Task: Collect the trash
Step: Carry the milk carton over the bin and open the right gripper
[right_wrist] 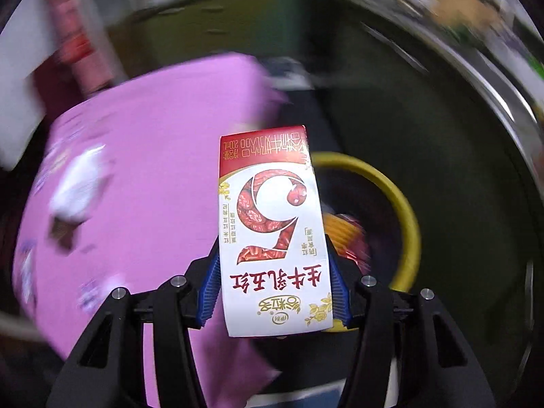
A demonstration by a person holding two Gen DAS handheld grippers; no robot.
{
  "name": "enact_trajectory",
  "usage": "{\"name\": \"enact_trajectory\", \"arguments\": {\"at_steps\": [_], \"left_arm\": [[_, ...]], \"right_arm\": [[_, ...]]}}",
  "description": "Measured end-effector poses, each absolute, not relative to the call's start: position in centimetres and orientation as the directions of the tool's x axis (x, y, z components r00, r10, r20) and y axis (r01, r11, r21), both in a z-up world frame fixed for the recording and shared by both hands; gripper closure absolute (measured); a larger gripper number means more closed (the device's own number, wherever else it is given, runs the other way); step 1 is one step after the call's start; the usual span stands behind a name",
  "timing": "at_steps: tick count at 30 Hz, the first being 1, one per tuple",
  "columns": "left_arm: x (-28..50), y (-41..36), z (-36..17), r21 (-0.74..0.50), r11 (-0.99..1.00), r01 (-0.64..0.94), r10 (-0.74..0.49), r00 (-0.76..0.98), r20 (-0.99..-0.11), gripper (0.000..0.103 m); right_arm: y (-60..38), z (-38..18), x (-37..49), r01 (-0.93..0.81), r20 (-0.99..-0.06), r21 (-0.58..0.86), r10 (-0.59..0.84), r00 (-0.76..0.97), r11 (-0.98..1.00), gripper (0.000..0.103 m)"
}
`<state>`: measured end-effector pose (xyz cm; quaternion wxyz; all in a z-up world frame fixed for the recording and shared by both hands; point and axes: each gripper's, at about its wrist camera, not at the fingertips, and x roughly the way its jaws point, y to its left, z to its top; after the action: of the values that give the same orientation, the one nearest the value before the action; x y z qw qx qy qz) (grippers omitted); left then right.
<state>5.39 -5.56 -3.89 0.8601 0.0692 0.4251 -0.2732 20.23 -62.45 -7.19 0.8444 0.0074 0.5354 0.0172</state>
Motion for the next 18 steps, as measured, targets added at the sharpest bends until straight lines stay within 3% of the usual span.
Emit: {"name": "enact_trajectory", "arguments": {"at_steps": [8, 9, 10, 18], "left_arm": [[5.5, -5.7, -4.0, -0.096, 0.857, 0.507, -0.375, 0.484, -0.791, 0.020], [5.5, -5.7, -4.1, -0.097, 0.859, 0.503, -0.371, 0.481, -0.795, 0.020], [5.6, -5.7, -4.1, -0.097, 0.861, 0.499, -0.367, 0.478, -0.798, 0.020], [6.3, -5.3, -5.2, -0.100, 0.901, 0.423, -0.294, 0.423, -0.857, 0.020]], "right_arm": [[-67.3, -14.7, 24.6, 0.148, -0.938, -0.040, -0.089, 0.335, 0.988, 0.048], [-67.3, -15.1, 25.0, 0.155, -0.934, -0.036, -0.088, 0.345, 0.987, 0.039], [-67.4, -15.2, 25.2, 0.164, -0.933, -0.041, -0.097, 0.348, 0.986, 0.027], [-65.7, -11.7, 23.0, 0.156, -0.880, -0.030, -0.100, 0.465, 0.987, 0.027]]}}
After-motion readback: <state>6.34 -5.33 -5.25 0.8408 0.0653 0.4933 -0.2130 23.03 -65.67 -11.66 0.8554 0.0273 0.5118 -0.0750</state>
